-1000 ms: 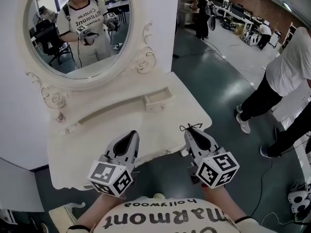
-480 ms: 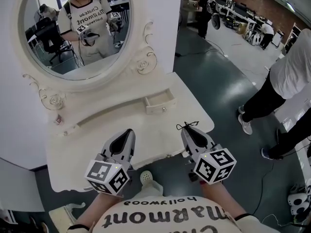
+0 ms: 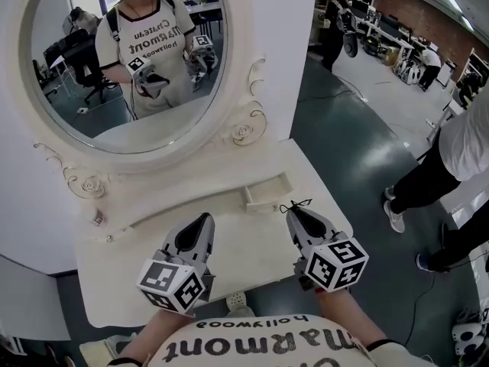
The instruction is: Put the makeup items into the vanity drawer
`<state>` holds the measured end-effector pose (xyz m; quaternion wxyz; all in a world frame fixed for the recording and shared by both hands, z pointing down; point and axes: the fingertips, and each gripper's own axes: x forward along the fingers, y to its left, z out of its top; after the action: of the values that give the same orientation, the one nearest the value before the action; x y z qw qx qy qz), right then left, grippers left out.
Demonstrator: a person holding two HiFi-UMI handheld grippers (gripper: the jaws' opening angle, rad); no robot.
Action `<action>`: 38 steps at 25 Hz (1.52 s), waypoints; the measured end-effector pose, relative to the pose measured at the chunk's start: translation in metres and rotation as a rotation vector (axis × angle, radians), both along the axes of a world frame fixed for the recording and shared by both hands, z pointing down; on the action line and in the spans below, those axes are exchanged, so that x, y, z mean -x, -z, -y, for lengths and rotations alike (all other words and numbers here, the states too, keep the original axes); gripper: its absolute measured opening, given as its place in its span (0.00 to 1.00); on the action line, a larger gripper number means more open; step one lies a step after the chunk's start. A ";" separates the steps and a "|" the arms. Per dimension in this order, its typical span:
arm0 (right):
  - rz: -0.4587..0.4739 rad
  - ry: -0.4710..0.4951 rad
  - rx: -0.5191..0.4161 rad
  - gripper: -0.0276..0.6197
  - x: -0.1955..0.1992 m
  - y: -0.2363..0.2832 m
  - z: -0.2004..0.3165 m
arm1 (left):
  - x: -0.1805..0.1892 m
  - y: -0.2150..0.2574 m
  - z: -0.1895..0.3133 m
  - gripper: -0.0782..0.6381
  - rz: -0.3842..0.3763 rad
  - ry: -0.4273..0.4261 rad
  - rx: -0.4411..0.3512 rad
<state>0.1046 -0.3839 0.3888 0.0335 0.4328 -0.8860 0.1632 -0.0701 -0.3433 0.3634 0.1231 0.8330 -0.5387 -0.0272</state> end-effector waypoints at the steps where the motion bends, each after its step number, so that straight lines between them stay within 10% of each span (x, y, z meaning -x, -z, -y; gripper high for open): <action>1: -0.004 0.006 -0.001 0.10 0.004 0.000 0.009 | 0.004 0.001 0.007 0.12 -0.001 0.003 0.000; 22: -0.255 0.180 0.169 0.10 0.034 -0.085 0.102 | 0.056 -0.007 0.072 0.12 -0.037 0.083 0.034; 38: -0.501 0.529 0.239 0.10 0.030 -0.115 0.114 | 0.044 0.009 0.078 0.12 -0.076 0.239 0.030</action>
<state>0.0750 -0.4983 0.5039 0.3402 0.2089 -0.9061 0.1400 -0.1145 -0.4216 0.3540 0.1517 0.7593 -0.6294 -0.0651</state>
